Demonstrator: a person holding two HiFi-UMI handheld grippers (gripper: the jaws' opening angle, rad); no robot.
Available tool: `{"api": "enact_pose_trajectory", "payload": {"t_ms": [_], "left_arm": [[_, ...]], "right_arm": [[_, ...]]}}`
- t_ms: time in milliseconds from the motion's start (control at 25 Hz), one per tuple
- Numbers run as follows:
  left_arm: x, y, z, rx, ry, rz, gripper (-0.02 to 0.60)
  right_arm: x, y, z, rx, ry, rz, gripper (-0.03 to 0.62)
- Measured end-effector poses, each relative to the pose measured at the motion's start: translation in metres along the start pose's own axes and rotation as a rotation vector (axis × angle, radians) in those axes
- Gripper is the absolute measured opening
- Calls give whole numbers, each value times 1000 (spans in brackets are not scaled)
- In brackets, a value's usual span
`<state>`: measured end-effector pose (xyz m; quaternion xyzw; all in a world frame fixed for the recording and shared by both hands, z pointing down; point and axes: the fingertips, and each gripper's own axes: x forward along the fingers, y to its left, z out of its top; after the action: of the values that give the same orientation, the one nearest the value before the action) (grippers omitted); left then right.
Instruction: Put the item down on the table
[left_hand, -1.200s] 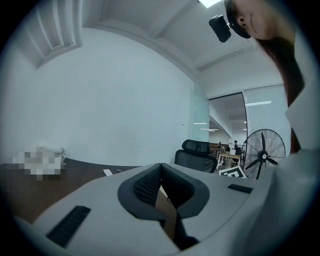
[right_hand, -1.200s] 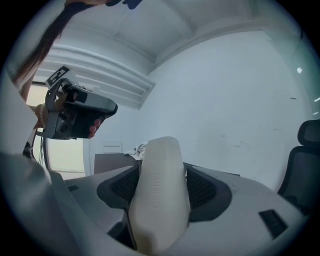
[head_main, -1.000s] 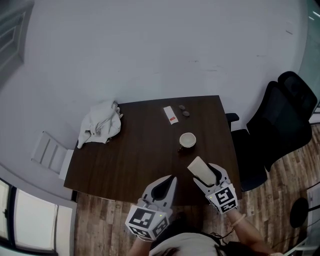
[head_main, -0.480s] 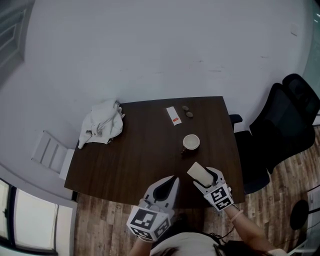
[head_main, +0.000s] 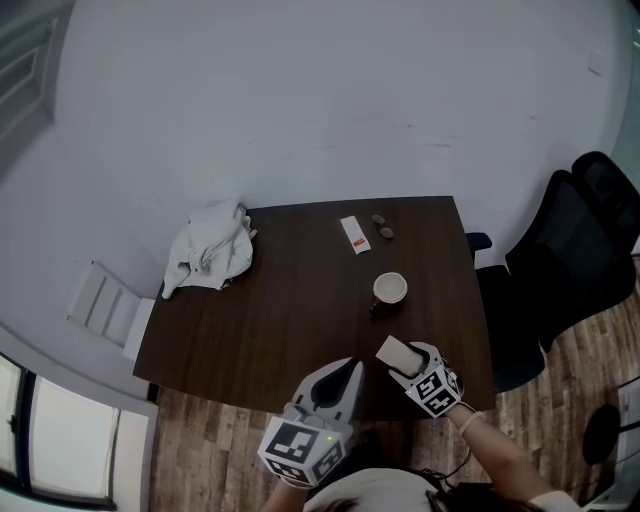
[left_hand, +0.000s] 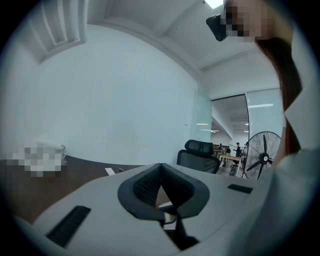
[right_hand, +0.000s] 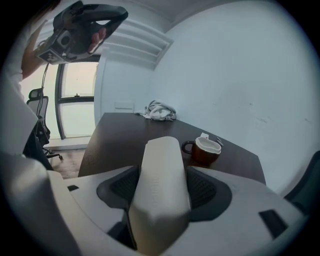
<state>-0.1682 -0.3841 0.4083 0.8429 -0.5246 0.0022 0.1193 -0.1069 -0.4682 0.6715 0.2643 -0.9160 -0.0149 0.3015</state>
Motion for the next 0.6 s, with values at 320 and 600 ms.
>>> {"api": "enact_pose_trajectory", "payload": {"t_ms": [320,600], "left_arm": [[-9,1,-7,-6,7,5,18],[-22,4,-17,-14,15,22,18]], "right_arm": [[20,2,-29,28,115,26,308],[30,6,-40,29,181,48,310]]}}
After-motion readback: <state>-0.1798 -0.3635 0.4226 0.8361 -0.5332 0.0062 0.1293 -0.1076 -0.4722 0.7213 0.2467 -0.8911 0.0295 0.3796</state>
